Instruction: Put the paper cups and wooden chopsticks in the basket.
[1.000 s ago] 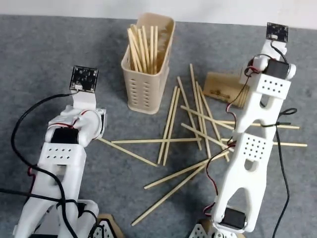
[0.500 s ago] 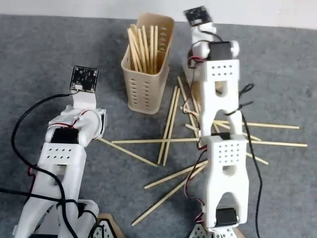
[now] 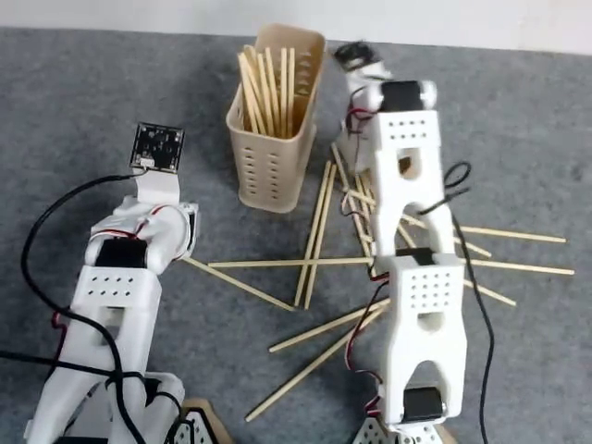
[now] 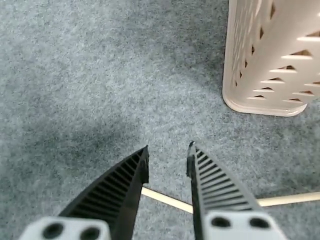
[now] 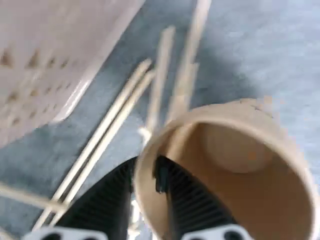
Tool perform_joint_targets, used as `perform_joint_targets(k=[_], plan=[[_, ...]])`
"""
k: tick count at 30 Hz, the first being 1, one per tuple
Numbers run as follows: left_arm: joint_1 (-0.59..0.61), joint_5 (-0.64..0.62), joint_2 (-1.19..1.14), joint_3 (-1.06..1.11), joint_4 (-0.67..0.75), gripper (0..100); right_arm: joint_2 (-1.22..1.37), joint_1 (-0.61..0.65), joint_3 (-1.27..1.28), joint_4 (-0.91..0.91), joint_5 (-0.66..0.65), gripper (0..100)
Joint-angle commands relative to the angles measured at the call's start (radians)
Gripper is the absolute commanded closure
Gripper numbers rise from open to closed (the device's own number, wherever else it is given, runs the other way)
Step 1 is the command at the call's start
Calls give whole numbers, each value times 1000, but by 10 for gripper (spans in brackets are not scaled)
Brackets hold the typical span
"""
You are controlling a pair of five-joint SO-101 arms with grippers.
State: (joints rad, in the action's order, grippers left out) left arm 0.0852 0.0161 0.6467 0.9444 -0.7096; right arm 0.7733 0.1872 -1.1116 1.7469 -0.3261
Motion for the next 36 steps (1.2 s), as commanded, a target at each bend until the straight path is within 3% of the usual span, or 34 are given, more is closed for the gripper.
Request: perform_joint_targets(k=[1,10,16,23,36], plan=[[5,11,27,-4,17,835,-131,-38,-177,12,20,993],[5,8,27,-2,17,835,-374,-16,-234,-153,69,994],[5,9,27,-2,18,835,-450,107,-237,-271,114,994],[5,11,27,22,55,835,-452,249,-232,-378,137,994],[5,11,27,33,72,835,-240,260,-176,-423,135,994]])
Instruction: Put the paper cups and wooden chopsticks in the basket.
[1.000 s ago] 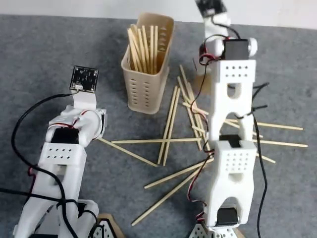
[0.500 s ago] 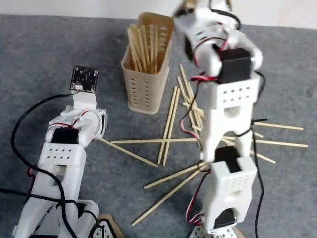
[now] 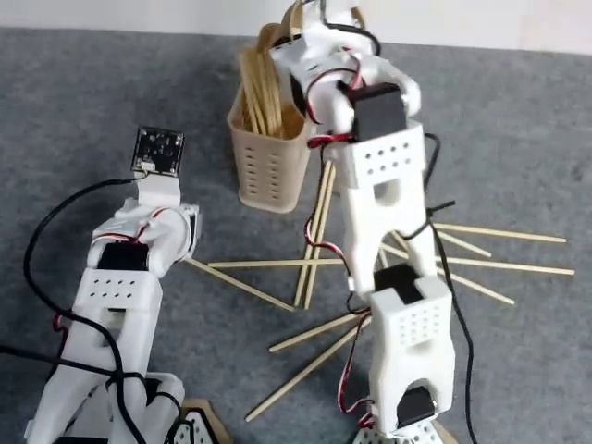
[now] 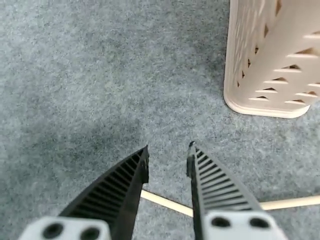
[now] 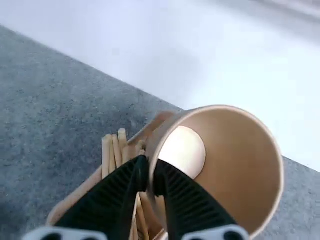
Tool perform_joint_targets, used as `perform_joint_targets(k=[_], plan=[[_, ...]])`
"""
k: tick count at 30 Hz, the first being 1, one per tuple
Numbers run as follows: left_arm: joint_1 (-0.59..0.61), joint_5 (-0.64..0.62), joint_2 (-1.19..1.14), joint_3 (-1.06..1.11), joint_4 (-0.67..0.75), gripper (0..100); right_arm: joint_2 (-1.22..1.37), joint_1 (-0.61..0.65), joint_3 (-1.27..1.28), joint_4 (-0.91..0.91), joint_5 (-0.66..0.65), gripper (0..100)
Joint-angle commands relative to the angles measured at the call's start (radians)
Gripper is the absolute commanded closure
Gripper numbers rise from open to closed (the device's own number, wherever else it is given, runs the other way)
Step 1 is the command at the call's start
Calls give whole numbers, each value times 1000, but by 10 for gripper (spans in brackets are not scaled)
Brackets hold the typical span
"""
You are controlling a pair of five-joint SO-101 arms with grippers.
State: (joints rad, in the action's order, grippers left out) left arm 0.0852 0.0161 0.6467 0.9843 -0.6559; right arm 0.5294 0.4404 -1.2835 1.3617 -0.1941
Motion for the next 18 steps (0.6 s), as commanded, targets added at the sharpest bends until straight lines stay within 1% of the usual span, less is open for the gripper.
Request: perform_joint_targets(k=[1,4,5,6,10,12,16,18], plan=[[5,11,27,-7,18,835,18,8,1,-54,3,994],[5,11,27,-7,18,835,61,12,-2,-70,3,985],[5,11,27,-7,18,835,70,12,-4,-68,3,966],[5,11,27,-7,18,835,71,10,-4,-64,5,925],[5,11,27,-7,18,835,51,8,-4,-59,6,703],[5,11,27,-5,18,835,21,12,-4,-38,5,639],[5,11,27,-5,20,835,-70,31,-4,35,5,631],[5,11,27,-5,20,835,-137,27,-4,140,-14,635]])
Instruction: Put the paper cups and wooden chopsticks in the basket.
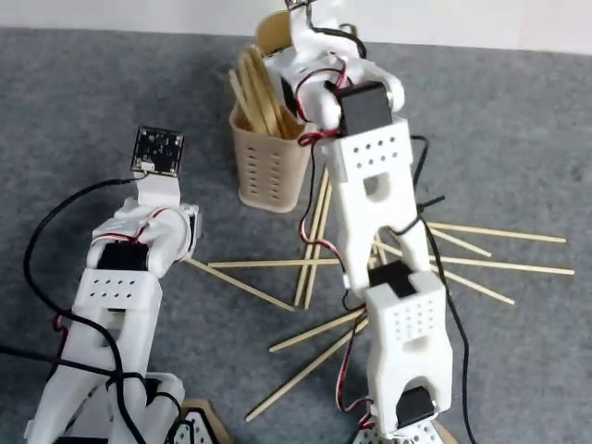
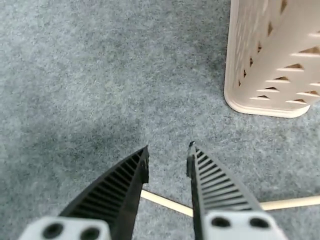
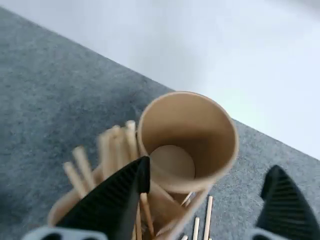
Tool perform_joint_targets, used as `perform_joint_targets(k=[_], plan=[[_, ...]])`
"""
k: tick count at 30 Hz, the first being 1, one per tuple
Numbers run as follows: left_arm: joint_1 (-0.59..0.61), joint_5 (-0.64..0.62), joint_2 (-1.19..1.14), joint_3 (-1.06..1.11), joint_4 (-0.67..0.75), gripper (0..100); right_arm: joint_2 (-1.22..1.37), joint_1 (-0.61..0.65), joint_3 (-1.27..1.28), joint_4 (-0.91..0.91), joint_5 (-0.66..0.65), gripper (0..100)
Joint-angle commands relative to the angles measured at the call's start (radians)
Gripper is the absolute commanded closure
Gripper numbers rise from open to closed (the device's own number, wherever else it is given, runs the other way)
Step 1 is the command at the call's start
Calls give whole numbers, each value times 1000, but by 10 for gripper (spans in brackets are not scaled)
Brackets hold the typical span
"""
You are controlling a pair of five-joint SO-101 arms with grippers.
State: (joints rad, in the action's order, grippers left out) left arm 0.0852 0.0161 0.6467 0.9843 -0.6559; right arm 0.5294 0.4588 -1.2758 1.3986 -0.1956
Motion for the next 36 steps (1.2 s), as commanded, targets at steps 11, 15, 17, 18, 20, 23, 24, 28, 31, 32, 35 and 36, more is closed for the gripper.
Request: perform_joint_targets(k=[11,15,17,18,20,23,24,28,31,32,35,36], plan=[[8,6,27,-5,20,835,-220,-535,401,361,-241,652],[8,6,27,-5,20,835,-228,-591,707,257,-347,652],[10,6,27,-5,20,835,-228,-611,863,163,-425,652],[10,6,27,-5,20,835,-228,-624,938,113,-468,652],[10,6,27,-5,20,835,-228,-657,1092,15,-574,652],[7,6,27,-5,21,835,-229,-682,1283,-108,-674,652],[7,6,27,-5,23,835,-229,-682,1328,-131,-689,652],[7,9,27,27,86,835,-231,-636,1380,-163,-713,652],[7,11,27,36,109,835,-263,-595,1385,-131,-713,652],[7,11,27,36,107,835,-298,-582,1386,-97,-715,652],[7,11,27,36,107,835,-470,-562,1388,8,-706,652],[7,11,27,35,107,835,-541,-561,1391,38,-681,652]])
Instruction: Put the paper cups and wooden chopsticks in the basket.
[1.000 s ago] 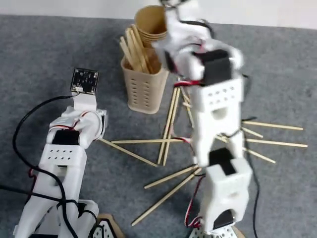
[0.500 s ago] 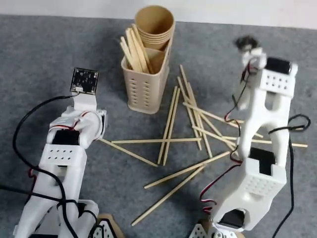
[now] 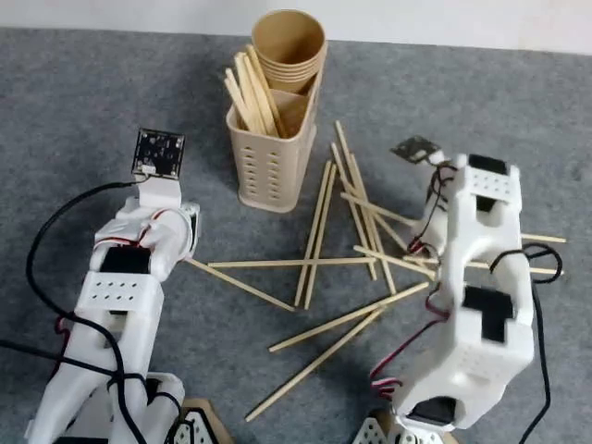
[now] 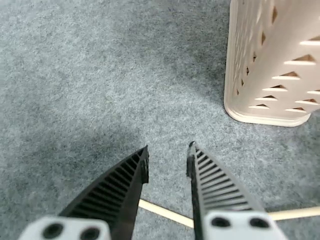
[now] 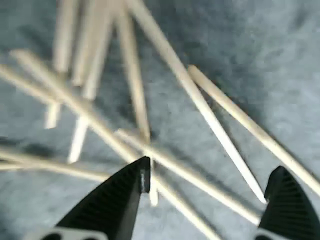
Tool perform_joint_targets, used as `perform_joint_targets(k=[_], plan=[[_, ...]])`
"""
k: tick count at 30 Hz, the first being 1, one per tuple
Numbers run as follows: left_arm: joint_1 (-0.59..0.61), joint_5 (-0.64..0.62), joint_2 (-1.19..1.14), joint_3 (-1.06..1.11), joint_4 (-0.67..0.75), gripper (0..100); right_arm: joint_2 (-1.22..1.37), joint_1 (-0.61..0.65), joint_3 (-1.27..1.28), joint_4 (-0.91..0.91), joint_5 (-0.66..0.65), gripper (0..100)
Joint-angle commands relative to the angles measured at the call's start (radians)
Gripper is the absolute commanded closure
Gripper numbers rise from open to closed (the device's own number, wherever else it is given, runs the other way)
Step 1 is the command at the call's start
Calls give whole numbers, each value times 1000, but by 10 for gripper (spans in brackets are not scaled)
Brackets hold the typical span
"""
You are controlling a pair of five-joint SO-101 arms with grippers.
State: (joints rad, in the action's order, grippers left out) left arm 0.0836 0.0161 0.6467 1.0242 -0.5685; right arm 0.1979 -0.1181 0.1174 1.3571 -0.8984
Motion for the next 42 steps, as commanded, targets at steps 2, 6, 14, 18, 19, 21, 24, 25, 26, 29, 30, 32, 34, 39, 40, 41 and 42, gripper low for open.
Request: perform_joint_targets(k=[2,6,14,18,19,21,24,25,26,29,30,32,34,39,40,41,42], plan=[[8,11,27,-5,20,835,-351,15,39,130,63,652],[8,11,27,-5,20,835,-611,36,340,42,43,652],[8,11,27,-2,20,837,-657,116,760,-381,-2,652],[8,11,27,-2,20,838,-504,114,657,-384,-18,652],[8,11,27,-2,20,838,-456,114,639,-384,-38,652],[8,11,27,-2,20,838,-363,116,602,-389,-61,652],[8,11,27,-2,20,838,-249,114,550,-447,-61,653],[8,11,27,-2,20,838,-223,114,538,-463,-61,659],[8,11,27,-2,20,838,-206,114,527,-470,-61,680],[8,11,27,-2,21,838,-188,120,490,-472,-68,835],[8,11,27,-2,21,838,-188,120,481,-472,-66,908],[8,11,27,-2,21,838,-188,120,473,-472,-69,998],[8,11,27,-2,21,838,-188,116,473,-472,-71,971],[8,11,27,-2,23,838,-189,113,460,-469,-69,992],[8,11,27,-2,23,838,-189,113,441,-469,-64,992],[8,11,27,-2,23,838,-189,107,420,-461,-61,992],[8,11,27,-1,23,838,-191,94,394,-440,-44,993]])
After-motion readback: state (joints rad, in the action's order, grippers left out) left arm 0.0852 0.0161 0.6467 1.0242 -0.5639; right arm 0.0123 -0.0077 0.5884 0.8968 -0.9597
